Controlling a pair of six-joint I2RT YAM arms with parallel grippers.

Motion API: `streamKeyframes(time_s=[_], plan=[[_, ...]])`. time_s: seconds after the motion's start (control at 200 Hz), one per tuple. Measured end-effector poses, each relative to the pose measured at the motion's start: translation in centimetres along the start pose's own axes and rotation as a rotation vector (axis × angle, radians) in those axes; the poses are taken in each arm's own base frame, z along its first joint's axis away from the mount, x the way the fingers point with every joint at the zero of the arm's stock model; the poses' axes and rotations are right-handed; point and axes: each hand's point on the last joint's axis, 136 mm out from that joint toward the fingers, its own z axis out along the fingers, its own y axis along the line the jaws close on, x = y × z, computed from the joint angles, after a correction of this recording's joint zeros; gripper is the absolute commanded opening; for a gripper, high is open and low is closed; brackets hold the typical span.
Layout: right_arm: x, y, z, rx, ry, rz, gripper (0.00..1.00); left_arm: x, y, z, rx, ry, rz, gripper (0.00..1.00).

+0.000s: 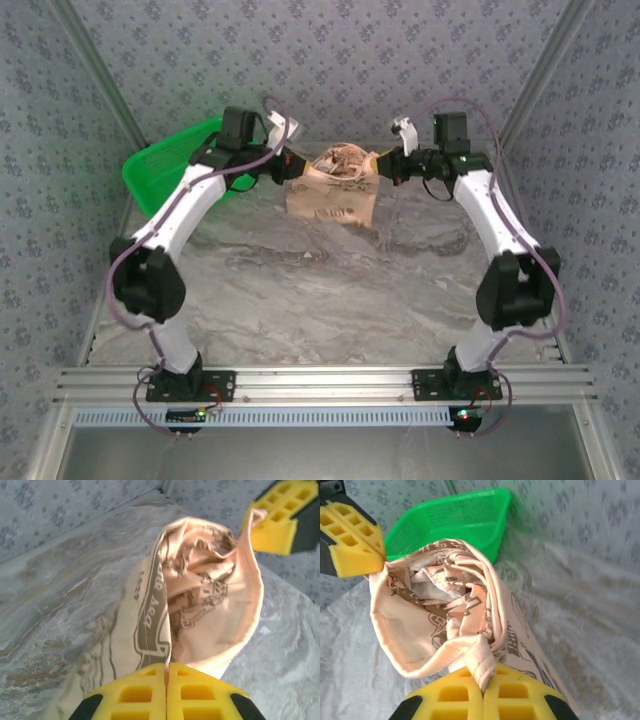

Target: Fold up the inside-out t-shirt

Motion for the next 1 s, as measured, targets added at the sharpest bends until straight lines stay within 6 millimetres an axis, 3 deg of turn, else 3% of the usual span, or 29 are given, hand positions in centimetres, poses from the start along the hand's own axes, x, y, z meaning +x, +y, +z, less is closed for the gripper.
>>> streamKeyframes(time_s=[0.055, 0.135, 0.19, 0.245, 0.33, 0.37, 0.42, 0.5, 0.68, 0.875, 0.999], plan=[[1.2, 1.8, -0.7, 0.020, 0.002, -0.084, 0.00, 1.5, -2.0, -0.8, 0.009, -0.006, 0.088, 0.00], [5.0, 4.3, -0.7, 0.034, 0.054, -0.194, 0.00, 5.8, -5.3, -0.8, 0.031, 0.024, 0.224, 0.00], [8.6, 5.5, 0.0, 0.026, 0.116, -0.254, 0.00, 9.9, -7.3, 0.2, 0.054, 0.059, 0.303, 0.00], [13.1, 6.2, 0.8, 0.004, 0.196, -0.283, 0.00, 15.1, -9.1, 1.6, 0.092, 0.115, 0.347, 0.00], [20.0, 6.8, 1.1, -0.026, 0.329, -0.278, 0.00, 23.2, -9.9, 2.7, 0.109, 0.238, 0.350, 0.00], [22.2, 7.2, 0.8, -0.038, 0.377, -0.275, 0.00, 26.6, -10.3, 2.6, 0.111, 0.299, 0.350, 0.00], [23.8, 7.8, 0.2, -0.054, 0.409, -0.270, 0.00, 29.0, -10.7, 2.2, 0.105, 0.340, 0.363, 0.00], [23.5, 8.4, -0.6, -0.058, 0.400, -0.295, 0.00, 28.8, -11.8, 1.3, 0.098, 0.303, 0.411, 0.00], [22.2, 10.4, -1.7, -0.080, 0.369, -0.358, 0.00, 23.0, -13.6, -1.2, 0.057, 0.091, 0.459, 0.00], [21.3, 14.0, -4.1, -0.124, 0.340, -0.412, 0.00, 22.4, -16.1, -2.9, 0.101, 0.084, 0.359, 0.00], [20.1, 14.9, -6.0, -0.100, 0.299, -0.433, 0.00, 21.5, -16.5, -3.6, 0.097, 0.083, 0.207, 0.00]])
